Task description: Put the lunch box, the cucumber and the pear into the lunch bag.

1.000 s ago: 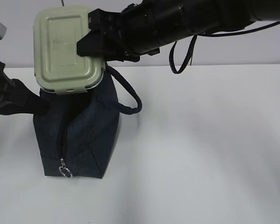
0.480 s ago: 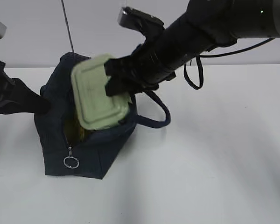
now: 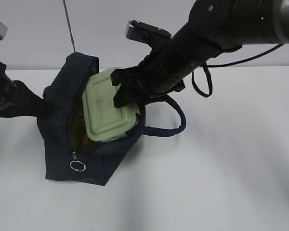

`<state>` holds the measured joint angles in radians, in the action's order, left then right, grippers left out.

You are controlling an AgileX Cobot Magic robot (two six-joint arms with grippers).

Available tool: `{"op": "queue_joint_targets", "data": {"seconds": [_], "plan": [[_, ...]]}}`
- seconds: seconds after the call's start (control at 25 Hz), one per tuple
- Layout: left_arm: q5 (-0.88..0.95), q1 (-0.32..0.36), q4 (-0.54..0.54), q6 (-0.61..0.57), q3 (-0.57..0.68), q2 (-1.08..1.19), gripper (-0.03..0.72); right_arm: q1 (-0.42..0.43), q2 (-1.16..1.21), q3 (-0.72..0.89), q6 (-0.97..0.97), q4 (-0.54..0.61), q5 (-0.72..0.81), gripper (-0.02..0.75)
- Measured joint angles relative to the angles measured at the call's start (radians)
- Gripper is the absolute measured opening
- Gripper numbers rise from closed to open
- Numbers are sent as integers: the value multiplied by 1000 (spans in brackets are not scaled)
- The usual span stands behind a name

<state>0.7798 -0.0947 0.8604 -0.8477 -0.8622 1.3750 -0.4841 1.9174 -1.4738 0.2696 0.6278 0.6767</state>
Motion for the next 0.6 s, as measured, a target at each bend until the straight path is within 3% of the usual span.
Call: {"op": "queue_joint_targets", "data": {"seconds": [0.32, 0.6], "plan": [[0, 0, -3, 0, 0, 0, 1, -71, 44, -27, 56, 52, -62, 323], [0, 0, -4, 0, 0, 0, 1, -80, 48, -98, 90, 50, -2, 447]]}}
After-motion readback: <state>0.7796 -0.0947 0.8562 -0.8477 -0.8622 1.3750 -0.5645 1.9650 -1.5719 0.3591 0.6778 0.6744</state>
